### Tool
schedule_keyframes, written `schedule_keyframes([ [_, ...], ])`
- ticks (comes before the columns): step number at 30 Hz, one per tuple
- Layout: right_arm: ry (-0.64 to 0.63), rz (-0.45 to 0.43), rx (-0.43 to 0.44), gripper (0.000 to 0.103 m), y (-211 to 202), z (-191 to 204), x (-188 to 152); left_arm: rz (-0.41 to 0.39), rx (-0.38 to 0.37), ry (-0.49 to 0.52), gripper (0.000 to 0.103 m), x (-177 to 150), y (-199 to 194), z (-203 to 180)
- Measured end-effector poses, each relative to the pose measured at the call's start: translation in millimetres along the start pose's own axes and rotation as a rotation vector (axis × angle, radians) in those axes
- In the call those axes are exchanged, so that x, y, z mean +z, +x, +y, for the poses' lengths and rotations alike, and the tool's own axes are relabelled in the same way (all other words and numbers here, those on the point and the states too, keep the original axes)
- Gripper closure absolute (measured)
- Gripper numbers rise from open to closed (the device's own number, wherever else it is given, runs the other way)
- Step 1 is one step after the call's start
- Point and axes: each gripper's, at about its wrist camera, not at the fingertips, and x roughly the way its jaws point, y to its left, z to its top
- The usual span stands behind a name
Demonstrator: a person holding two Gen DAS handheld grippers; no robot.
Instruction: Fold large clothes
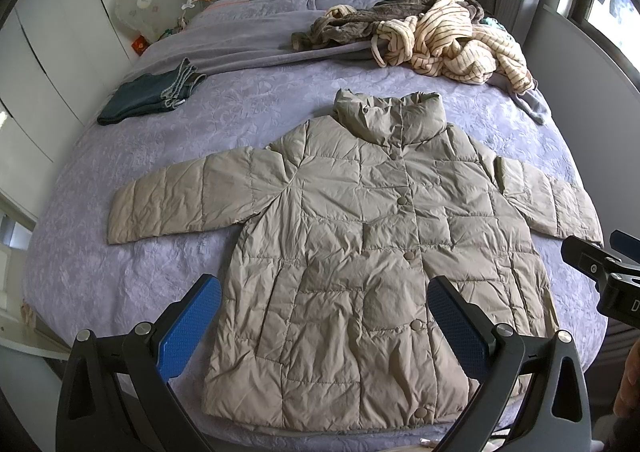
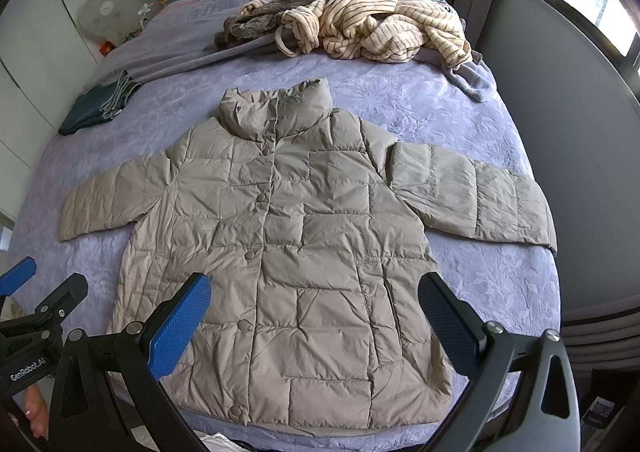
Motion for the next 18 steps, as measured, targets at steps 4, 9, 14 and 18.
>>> schedule_keyframes([
  [4, 0.001, 0.001, -0.001, 0.000, 0.6, -0.2, 0.0, 0.000, 0.000, 0.000, 0.000, 0.4, -0.3, -0.4],
  [9, 0.000, 0.001, 0.000, 0.000, 0.9, 0.1, 0.2, 0.000, 0.000, -0.001, 0.000, 0.1, -0.1, 0.0],
  [14, 0.000, 0.001, -0.001, 0.000, 1.4, 0.7, 0.6, 0.001, -0.001, 0.000, 0.000, 0.1, -0.1, -0.3],
  [18, 0.001, 0.002, -0.001, 0.000, 2.5, 0.4, 0.5, 0.001, -0.001, 0.000, 0.000, 0.1, 0.1, -0.2],
])
